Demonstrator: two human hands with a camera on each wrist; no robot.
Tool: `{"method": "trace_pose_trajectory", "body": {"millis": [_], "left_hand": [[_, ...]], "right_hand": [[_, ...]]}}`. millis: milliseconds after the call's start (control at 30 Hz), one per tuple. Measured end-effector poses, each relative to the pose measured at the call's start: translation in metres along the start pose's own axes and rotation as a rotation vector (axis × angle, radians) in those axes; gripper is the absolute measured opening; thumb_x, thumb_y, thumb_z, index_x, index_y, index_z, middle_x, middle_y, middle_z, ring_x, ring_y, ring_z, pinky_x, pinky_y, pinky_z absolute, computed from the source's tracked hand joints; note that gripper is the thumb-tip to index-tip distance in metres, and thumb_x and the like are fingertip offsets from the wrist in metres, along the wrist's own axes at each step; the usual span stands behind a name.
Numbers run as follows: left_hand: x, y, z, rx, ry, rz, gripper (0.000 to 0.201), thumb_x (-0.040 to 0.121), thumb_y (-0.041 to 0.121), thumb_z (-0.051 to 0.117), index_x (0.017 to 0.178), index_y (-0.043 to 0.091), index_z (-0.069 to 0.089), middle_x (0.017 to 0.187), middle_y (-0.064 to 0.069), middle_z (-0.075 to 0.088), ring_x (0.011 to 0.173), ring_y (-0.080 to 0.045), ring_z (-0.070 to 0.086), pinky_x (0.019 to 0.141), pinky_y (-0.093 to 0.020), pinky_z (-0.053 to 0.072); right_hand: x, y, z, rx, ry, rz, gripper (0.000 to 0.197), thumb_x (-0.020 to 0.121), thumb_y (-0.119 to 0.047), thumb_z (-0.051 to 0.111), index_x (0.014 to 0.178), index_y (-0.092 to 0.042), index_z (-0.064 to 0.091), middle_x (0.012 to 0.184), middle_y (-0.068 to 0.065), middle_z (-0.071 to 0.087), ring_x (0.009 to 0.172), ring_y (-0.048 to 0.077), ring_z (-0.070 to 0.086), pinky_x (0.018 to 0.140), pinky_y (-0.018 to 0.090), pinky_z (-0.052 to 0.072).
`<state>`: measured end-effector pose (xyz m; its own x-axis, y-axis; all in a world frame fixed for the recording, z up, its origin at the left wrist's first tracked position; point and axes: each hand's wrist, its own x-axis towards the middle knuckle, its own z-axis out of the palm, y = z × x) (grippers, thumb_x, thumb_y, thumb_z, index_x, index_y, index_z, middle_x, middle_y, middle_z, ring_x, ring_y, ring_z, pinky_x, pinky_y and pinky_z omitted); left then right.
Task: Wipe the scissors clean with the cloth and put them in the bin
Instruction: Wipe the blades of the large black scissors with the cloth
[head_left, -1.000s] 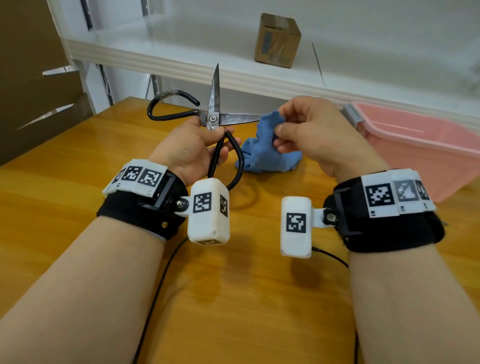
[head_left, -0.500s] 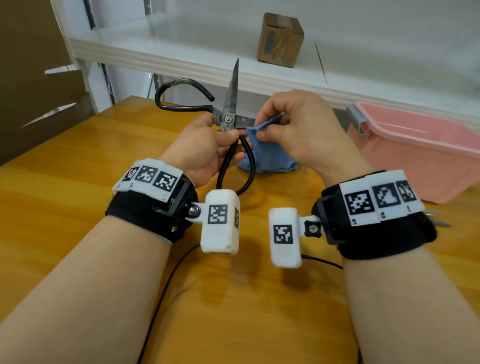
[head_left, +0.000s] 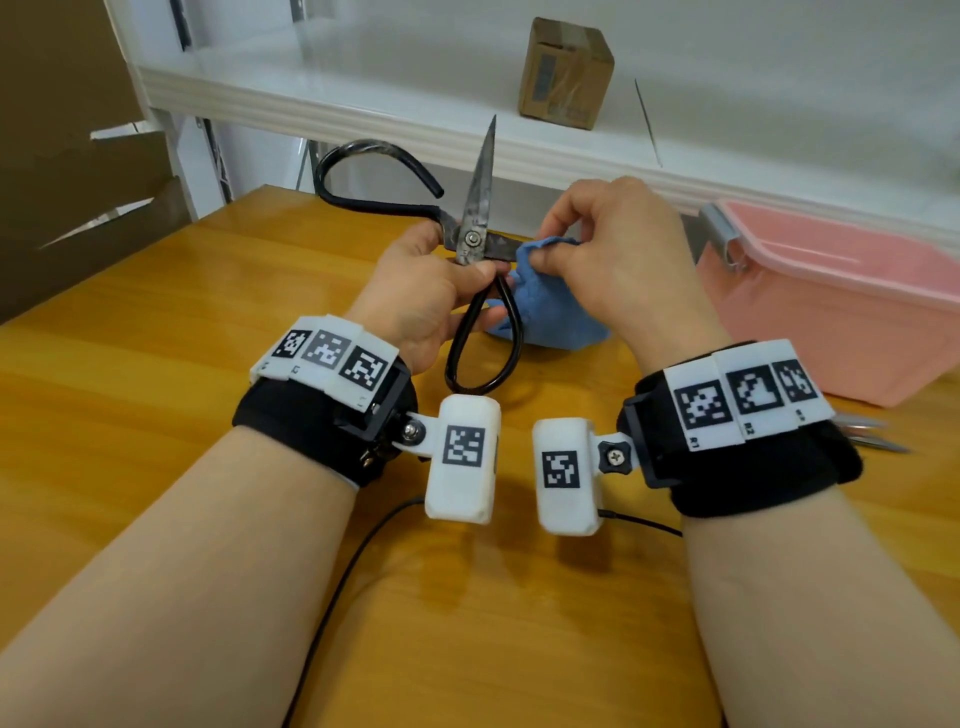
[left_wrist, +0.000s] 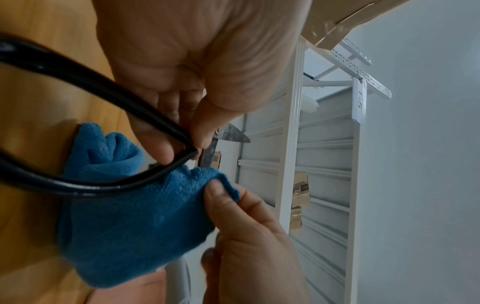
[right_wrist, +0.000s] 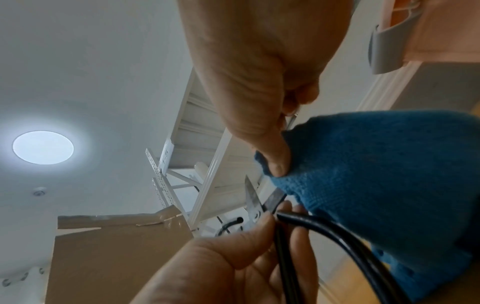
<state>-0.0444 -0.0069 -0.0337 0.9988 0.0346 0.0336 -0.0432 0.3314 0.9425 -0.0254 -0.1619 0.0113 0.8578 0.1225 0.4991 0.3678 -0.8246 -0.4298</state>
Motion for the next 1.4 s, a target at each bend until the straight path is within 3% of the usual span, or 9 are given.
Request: {"method": "trace_pose_trajectory", "body": {"millis": [67,200,367,567,700,800,1000,1200,1400], "left_hand": [[0.002,0.001,-0.002,-0.043,0.042,0.015,0.029,0.091,-0.01,0.055,0.114,0.007,0.049,0.1,-0.016,0.071,0.091,-0.025,0.073,0.063,-0.034,0.058],[0.004,0.002,-0.004,-0.131,0.104,0.019,0.041,0.089,-0.011,0.056,0.124,0.005,0.042,0.104,-0.02,0.07,0.094,-0.028,0.072,0.065,-0.034,0.057],[0.003,0.001,-0.004,-0.112,0.089,0.007,0.023,0.088,-0.012,0.058,0.1,0.007,0.053,0.107,-0.022,0.069,0.097,-0.029,0.071,0.072,-0.04,0.059],[0.002,-0.002,-0.003,-0.1,0.03,0.009,0.029,0.086,-0.012,0.06,0.112,0.0,0.057,0.101,-0.017,0.072,0.091,-0.029,0.072,0.076,-0.045,0.06],[0.0,-0.002,-0.003,-0.108,-0.033,-0.015,0.025,0.084,-0.015,0.058,0.105,-0.002,0.059,0.097,-0.016,0.072,0.092,-0.031,0.072,0.077,-0.046,0.059],[-0.002,-0.003,0.0,-0.113,-0.097,-0.033,0.023,0.084,-0.016,0.056,0.099,0.0,0.058,0.094,-0.016,0.071,0.092,-0.033,0.071,0.078,-0.046,0.059],[0.0,-0.01,0.002,-0.152,-0.137,-0.035,0.03,0.091,-0.012,0.051,0.119,-0.003,0.055,0.103,-0.016,0.067,0.098,-0.031,0.068,0.085,-0.049,0.057],[0.002,-0.016,0.006,-0.141,-0.146,-0.032,0.04,0.095,-0.008,0.047,0.133,0.001,0.052,0.127,-0.023,0.061,0.117,-0.035,0.061,0.09,-0.045,0.056],[0.003,-0.016,0.002,-0.174,-0.168,-0.038,0.035,0.095,-0.005,0.048,0.129,-0.004,0.054,0.114,-0.021,0.066,0.101,-0.029,0.068,0.084,-0.041,0.058]], "right_hand": [[0.001,0.005,-0.005,0.005,-0.024,0.06,0.013,0.082,-0.033,0.075,0.079,-0.029,0.063,0.079,-0.011,0.058,0.086,0.015,0.06,0.071,0.033,0.052],[-0.003,0.004,-0.002,-0.098,-0.139,0.112,0.016,0.088,-0.035,0.067,0.077,-0.023,0.066,0.084,-0.002,0.068,0.084,0.019,0.064,0.072,0.032,0.051],[-0.004,-0.007,0.009,0.11,-0.079,0.128,0.008,0.086,-0.031,0.066,0.082,-0.024,0.063,0.082,-0.001,0.072,0.082,0.019,0.07,0.078,0.041,0.059],[-0.011,-0.011,0.012,0.147,-0.088,0.027,0.009,0.087,-0.03,0.074,0.085,-0.031,0.066,0.086,-0.01,0.067,0.081,0.005,0.063,0.062,0.016,0.046],[-0.01,-0.009,0.014,0.182,-0.039,0.043,0.007,0.086,-0.028,0.075,0.086,-0.029,0.068,0.08,-0.011,0.064,0.078,0.006,0.063,0.069,0.026,0.055],[-0.01,-0.007,0.015,0.141,-0.023,0.022,0.011,0.085,-0.03,0.075,0.084,-0.03,0.064,0.075,-0.014,0.057,0.075,0.005,0.058,0.069,0.028,0.053],[-0.009,-0.006,0.021,0.106,0.01,0.005,0.011,0.086,-0.028,0.072,0.082,-0.031,0.063,0.072,-0.015,0.052,0.077,0.01,0.058,0.072,0.038,0.056],[-0.011,-0.002,0.025,0.202,0.078,0.083,0.014,0.083,-0.027,0.075,0.075,-0.03,0.063,0.069,-0.015,0.055,0.071,0.006,0.058,0.071,0.039,0.057],[-0.013,-0.004,0.028,0.212,0.086,0.09,0.012,0.084,-0.029,0.073,0.078,-0.03,0.063,0.074,-0.014,0.058,0.074,0.008,0.06,0.072,0.041,0.058]]}}
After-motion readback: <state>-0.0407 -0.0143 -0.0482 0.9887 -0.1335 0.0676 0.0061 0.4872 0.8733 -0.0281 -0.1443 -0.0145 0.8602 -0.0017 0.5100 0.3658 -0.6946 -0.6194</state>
